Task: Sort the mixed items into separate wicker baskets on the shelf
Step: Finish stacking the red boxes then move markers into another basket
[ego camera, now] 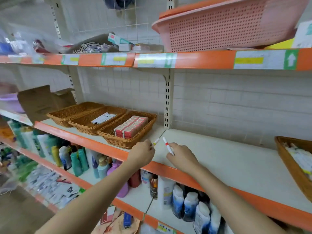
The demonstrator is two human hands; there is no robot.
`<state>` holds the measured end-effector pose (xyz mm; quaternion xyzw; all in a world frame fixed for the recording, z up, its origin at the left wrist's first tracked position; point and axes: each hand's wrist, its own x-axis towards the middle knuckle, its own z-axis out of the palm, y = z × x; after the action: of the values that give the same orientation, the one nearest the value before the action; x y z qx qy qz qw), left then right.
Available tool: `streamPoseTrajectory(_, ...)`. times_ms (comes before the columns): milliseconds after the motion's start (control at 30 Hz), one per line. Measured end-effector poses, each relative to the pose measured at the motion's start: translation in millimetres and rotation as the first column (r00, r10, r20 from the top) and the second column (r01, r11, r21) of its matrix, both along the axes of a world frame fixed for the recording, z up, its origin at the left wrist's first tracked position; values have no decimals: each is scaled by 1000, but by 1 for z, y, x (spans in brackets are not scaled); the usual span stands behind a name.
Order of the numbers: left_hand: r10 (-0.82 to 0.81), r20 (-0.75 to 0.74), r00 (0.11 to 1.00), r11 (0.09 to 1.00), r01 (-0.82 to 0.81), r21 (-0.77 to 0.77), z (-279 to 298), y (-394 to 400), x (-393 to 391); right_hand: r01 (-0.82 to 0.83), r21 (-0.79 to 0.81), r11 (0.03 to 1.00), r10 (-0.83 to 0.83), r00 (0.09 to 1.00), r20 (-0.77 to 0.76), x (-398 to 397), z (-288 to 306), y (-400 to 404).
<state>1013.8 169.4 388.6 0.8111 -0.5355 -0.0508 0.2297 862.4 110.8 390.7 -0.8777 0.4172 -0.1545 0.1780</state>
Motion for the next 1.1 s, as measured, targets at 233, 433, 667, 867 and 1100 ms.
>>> streamPoseTrajectory(233, 23, -19, 1000, 998, -24, -57, 4, -3, 71, -34, -11, 999, 35, 999, 37, 73, 7, -5)
streamPoseTrajectory(433, 105, -25, 994, 986, -107, -124, 12, -27, 120, -71, -57, 996, 75, 995, 68, 137, 15, -45)
streamPoseTrajectory(667, 184, 7, 983, 977, -182, -113, 22, -44, 183, -125, -84, 989, 133, 986, 99, 206, 18, -72)
streamPoseTrajectory(867, 178, -27, 984, 977, -180, -117, 19, -50, 252, -132, -64, 989, 137, 987, 83, 270, 14, -75)
streamPoseTrajectory(1100, 142, -44, 989, 986, -145, -82, 19, -51, 351, -45, -19, 999, 47, 994, 99, 360, 13, -62)
